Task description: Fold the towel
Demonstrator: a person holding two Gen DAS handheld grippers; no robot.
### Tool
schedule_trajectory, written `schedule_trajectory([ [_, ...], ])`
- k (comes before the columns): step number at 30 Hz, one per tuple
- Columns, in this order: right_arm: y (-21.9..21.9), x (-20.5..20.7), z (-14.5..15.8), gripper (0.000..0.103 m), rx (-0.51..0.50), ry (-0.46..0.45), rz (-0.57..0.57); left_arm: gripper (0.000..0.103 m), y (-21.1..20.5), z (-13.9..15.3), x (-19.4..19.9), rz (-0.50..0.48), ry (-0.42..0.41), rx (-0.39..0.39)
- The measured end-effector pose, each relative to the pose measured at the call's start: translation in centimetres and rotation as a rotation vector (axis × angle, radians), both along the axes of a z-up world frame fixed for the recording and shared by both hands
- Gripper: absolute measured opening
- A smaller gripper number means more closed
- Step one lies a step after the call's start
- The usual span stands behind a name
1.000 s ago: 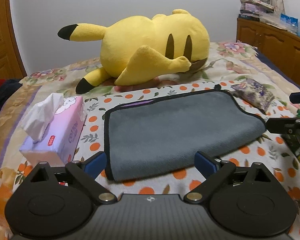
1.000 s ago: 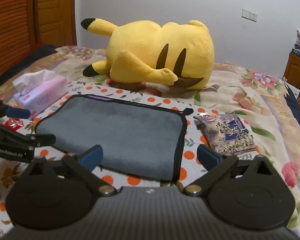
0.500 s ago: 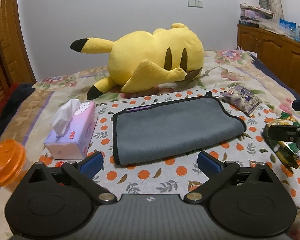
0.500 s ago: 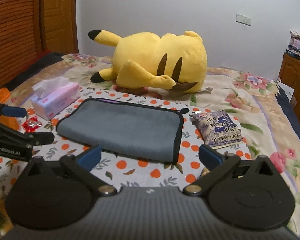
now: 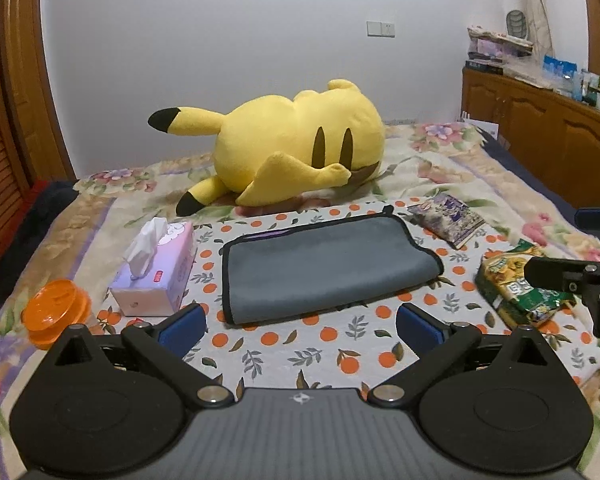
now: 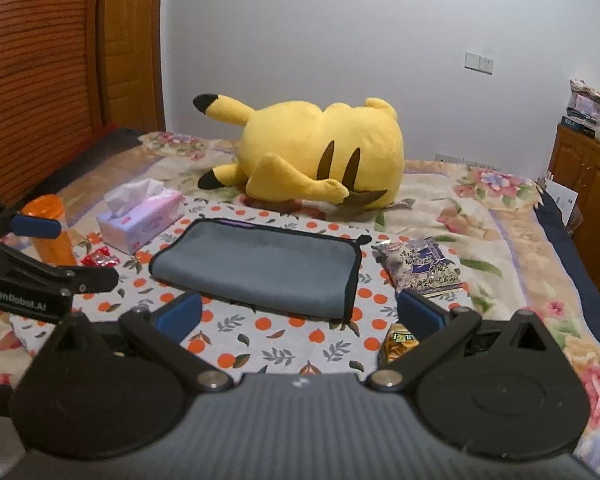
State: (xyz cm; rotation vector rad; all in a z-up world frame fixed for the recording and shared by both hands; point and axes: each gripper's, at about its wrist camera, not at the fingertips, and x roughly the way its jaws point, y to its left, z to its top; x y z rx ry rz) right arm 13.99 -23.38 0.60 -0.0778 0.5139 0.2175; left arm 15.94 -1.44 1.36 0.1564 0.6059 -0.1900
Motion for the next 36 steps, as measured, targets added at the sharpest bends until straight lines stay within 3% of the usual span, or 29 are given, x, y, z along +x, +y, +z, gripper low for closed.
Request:
schedule_trajectory([
  [18,-2.0,-4.6,3.4,0.103,0.029,-0.064,-0.038,0.103,0.1,3.9,-5.3,0.012,-0.047,0.049],
  [36,-2.1,-7.5,1.9,0.103,0.047,-0.050,-0.044,0.103,0.8,1.7,-8.9,0.072,-0.009,0.041],
])
